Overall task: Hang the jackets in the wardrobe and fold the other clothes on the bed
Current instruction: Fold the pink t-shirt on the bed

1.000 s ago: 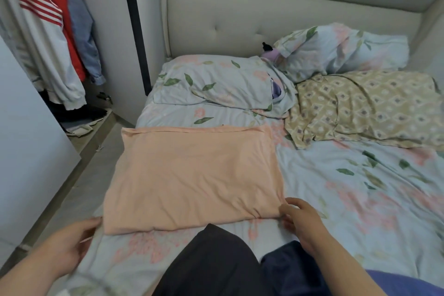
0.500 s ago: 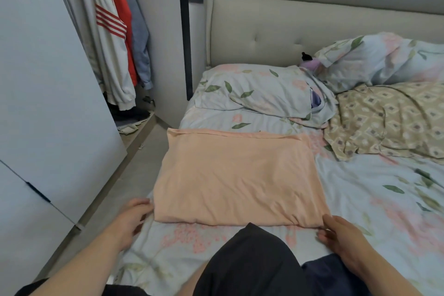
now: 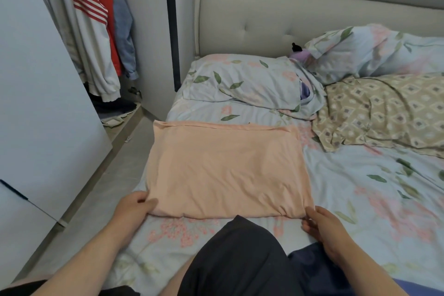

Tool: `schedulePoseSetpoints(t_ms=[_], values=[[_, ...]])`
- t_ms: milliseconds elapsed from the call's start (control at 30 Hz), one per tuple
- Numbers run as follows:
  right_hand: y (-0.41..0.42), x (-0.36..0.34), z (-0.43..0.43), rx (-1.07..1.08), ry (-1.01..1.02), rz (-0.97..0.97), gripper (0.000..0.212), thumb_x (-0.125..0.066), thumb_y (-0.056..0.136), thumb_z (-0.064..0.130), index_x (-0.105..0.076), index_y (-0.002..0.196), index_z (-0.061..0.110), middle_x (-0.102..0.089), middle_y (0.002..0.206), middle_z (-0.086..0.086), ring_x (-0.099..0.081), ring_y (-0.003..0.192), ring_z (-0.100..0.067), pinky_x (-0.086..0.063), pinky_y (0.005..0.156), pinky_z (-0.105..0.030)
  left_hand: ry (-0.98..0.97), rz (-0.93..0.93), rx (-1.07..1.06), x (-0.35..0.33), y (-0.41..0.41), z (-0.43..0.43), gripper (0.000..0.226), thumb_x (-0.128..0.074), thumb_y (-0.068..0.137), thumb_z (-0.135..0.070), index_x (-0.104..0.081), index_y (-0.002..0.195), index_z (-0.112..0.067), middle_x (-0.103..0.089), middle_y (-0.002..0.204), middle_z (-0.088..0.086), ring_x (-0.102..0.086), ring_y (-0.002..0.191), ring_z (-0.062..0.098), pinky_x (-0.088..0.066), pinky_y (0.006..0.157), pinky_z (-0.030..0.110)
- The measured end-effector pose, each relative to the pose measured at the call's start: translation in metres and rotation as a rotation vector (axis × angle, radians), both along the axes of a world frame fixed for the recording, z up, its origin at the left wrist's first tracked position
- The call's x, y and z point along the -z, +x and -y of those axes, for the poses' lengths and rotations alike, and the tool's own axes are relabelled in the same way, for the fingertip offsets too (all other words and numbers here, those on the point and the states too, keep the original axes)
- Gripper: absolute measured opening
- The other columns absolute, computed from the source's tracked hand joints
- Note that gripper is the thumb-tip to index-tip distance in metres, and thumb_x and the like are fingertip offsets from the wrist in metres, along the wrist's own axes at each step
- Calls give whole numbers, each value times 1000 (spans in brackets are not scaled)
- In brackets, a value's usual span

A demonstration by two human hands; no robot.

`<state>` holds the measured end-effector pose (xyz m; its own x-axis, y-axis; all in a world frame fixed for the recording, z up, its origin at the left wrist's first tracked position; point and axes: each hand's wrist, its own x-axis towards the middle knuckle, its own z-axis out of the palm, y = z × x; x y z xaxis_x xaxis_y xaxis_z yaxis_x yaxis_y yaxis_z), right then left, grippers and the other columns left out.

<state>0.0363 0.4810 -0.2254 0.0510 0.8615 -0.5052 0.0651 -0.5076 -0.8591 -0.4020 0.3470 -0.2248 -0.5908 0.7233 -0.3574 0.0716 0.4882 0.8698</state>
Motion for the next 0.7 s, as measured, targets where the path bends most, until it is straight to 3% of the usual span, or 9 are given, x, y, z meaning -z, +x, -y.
schedulePoseSetpoints(t_ms=[100,167,267,400,533,633,700], values=[[1,0,1,-10,-2,6,20,-59,99,20,-63,87,4,-62,78,-8,-60,67,-18,-57,68,-27,237,429,-235,-7,-8,-4,24,-55,87,5,-52,71,-12,-42,58,4,-32,42,8,-21,39,17],[1,2,0,-1,-6,7,20,-59,98,20,-64,87,4,-63,78,-8,-61,66,-17,-57,69,-28,331,706,-236,-16,-11,-4,32,-49,83,6,-44,63,-18,-33,52,-2,-18,41,4,-10,40,17],[3,5,-1,25,-10,7,21,-60,98,21,-65,86,5,-64,75,-6,-63,64,-16,-58,64,-25,251,875,-138,-25,-9,3,25,-52,80,-4,-46,62,-20,-32,49,-4,-9,46,6,-8,43,17],[6,7,-2,35,-16,-9,21,-60,98,21,-62,85,5,-63,75,-7,-63,64,-17,-57,65,-26,-78,602,25,-26,-11,16,10,-57,91,-4,-49,91,-11,-34,54,0,-24,39,6,-16,38,12],[11,3,-5,50,-58,-76,15,-57,100,14,-57,92,2,-59,81,-11,-62,70,-22,-61,68,-31,-308,162,58,-36,-21,25,27,-63,90,1,-54,113,-12,-60,65,15,-50,49,21,-42,41,23],[17,-11,-5,-13,-102,-73,10,-59,98,10,-57,96,0,-58,85,-15,-61,70,-25,-60,74,-39,-281,60,60,-44,-24,31,43,-67,87,3,-48,124,-12,-66,97,22,-64,72,29,-55,55,32],[23,-22,-2,-119,-48,91,9,-65,91,4,-61,97,-2,-64,87,-15,-63,72,-24,-57,71,-36,-187,-40,154,-49,-23,35,68,-75,77,5,-42,130,-23,-61,108,11,-62,88,23,-51,66,27]])
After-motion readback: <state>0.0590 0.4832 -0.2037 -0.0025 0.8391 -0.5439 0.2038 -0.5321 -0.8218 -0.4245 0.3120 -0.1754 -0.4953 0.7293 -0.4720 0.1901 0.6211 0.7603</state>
